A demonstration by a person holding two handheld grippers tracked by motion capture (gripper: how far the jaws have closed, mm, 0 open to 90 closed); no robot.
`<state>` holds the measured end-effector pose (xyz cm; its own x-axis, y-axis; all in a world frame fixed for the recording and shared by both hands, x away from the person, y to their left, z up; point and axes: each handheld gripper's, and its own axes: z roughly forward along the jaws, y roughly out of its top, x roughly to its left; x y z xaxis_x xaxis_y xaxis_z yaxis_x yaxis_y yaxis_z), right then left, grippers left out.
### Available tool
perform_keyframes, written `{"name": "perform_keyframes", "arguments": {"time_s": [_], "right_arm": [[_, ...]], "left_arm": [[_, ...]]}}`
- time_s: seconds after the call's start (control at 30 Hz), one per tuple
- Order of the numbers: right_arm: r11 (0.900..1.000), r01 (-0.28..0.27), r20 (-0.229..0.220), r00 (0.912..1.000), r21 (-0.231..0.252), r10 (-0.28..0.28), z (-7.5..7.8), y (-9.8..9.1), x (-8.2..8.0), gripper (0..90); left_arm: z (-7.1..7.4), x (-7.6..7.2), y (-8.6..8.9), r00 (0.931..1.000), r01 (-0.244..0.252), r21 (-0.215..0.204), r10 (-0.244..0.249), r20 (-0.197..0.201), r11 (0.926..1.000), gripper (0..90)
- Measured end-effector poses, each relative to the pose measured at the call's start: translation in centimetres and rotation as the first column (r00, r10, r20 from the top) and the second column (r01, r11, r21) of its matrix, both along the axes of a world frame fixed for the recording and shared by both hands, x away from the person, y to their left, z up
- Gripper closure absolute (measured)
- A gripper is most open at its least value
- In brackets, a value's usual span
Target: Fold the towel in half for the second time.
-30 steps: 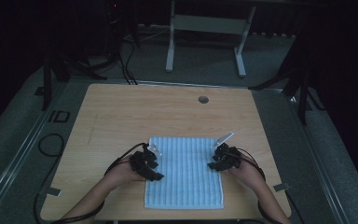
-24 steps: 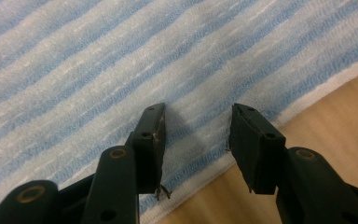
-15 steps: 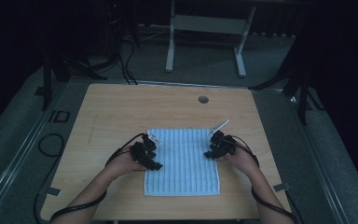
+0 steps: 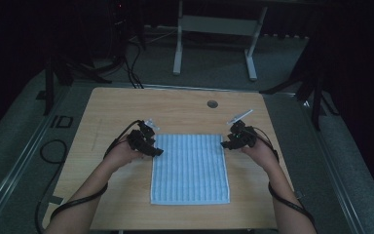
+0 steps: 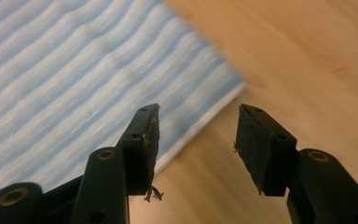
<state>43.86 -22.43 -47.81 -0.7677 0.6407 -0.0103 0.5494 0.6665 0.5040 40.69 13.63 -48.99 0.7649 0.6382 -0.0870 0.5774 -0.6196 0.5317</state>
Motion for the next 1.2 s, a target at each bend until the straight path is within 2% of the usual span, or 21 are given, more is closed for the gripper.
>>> {"name": "perform_keyframes", "arguments": {"time_s": [0.13,0.23,0.33,0.4,0.57,0.7,0.83,0.9,0.93,1.0,1.1,1.2], "right_arm": [[0.9996,0.028,-0.012,0.9995,-0.004,-0.028,0.2,0.1,1.8,49.9],[0.9986,0.053,-0.021,0.9984,-0.003,-0.053,0.0,0.2,3.5,49.9],[0.9974,0.072,-0.032,0.9969,-0.002,-0.072,-0.5,0.5,4.5,49.9],[0.9967,0.080,-0.051,0.9955,-0.014,-0.080,-1.0,0.7,5.1,49.9],[0.9945,0.104,-0.095,0.9900,-0.018,-0.105,-2.6,1.3,6.3,49.7],[0.9928,0.106,-0.117,0.9869,-0.057,-0.112,-3.9,1.9,6.7,52.4],[0.9930,0.105,-0.139,0.9839,-0.053,-0.112,-4.5,2.3,6.9,59.6],[0.9935,0.099,-0.131,0.9857,-0.056,-0.106,-4.5,2.4,6.8,65.3],[0.9932,0.105,-0.134,0.9848,-0.051,-0.111,-4.5,2.4,6.8,68.1],[0.9934,0.107,-0.138,0.9842,-0.042,-0.111,-4.6,2.5,6.7,74.8],[0.9934,0.101,-0.134,0.9851,-0.053,-0.108,-4.5,2.7,6.5,84.4],[0.9925,0.097,-0.123,0.9868,-0.075,-0.105,-4.1,3.0,6.3,86.6]], "left_arm": [[0.5,2.0,0.2,0.9988,-0.034,-0.004,0.034,0.035,0.9994,39.4],[0.5,3.5,0.4,0.9973,-0.065,-0.011,0.065,0.034,0.9978,39.5],[0.1,4.8,0.7,0.9901,-0.138,-0.026,0.139,0.021,0.9901,39.5],[-0.3,5.3,0.7,0.9913,-0.132,-0.054,0.132,-0.004,0.9898,39.4],[-2.0,6.4,0.2,0.9909,-0.125,-0.026,0.123,-0.053,0.9918,39.6],[-2.8,6.8,0.3,0.9898,-0.119,-0.021,0.117,-0.081,0.9927,42.9],[-3.6,7.2,0.0,0.9876,-0.120,-0.006,0.119,-0.103,0.9928,54.7],[-4.0,7.4,-0.2,0.9820,-0.147,0.011,0.147,-0.118,0.9891,60.5],[-4.1,7.4,-0.2,0.9800,-0.155,-0.004,0.154,-0.126,0.9878,65.2],[-4.2,7.5,-0.4,0.9802,-0.156,0.002,0.155,-0.124,0.9878,72.4],[-4.0,7.4,-0.5,0.9814,-0.150,-0.003,0.149,-0.122,0.9887,83.5],[-3.4,7.0,-0.6,0.9846,-0.142,-0.006,0.140,-0.104,0.9899,86.2]]}}
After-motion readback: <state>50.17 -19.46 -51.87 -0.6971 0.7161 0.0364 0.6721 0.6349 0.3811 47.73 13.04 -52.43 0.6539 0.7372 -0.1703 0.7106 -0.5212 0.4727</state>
